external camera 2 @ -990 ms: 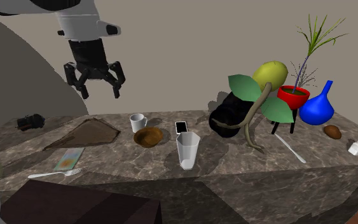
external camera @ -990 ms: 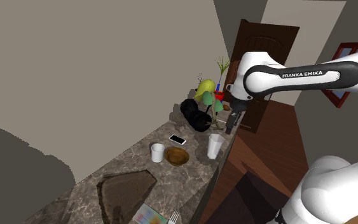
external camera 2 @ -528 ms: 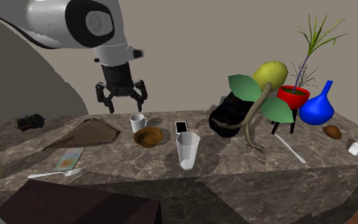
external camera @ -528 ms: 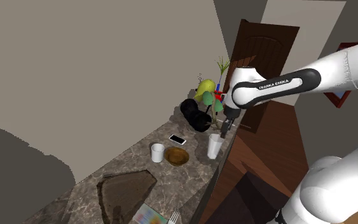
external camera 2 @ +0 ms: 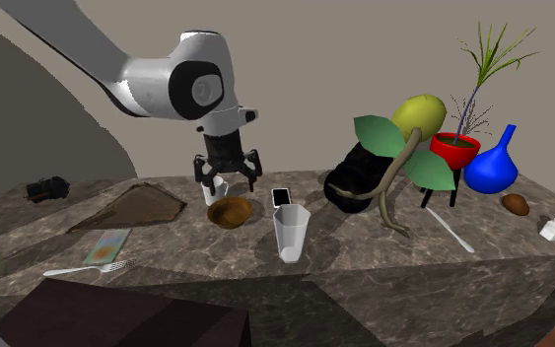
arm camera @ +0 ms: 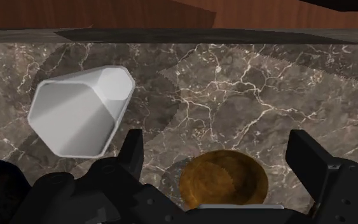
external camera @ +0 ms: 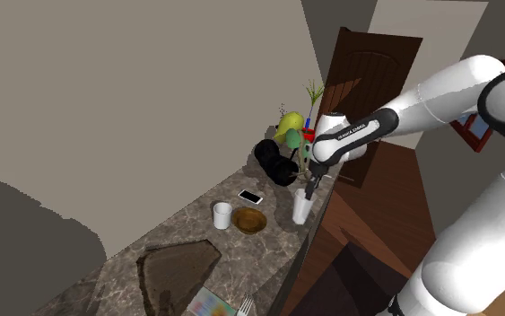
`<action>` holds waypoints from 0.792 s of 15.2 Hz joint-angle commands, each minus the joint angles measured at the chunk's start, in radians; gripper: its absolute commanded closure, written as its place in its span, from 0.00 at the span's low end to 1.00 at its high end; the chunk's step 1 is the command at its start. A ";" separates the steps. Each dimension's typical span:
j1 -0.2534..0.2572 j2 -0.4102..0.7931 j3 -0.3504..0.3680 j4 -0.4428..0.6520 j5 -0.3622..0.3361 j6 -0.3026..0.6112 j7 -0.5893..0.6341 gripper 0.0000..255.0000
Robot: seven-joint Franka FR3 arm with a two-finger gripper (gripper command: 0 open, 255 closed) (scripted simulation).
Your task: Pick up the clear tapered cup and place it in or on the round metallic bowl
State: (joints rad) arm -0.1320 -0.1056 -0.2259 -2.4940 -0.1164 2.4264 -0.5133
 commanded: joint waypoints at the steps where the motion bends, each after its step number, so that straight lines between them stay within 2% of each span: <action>1: -0.005 0.079 -0.013 0.025 0.009 0.059 -0.030 0.00; 7: -0.043 0.322 -0.024 0.156 0.075 0.182 -0.140 0.00; 12: -0.091 0.490 -0.006 0.277 0.120 0.238 -0.209 0.00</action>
State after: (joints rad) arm -0.2138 0.3506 -0.2369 -2.2441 -0.0050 2.6561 -0.7105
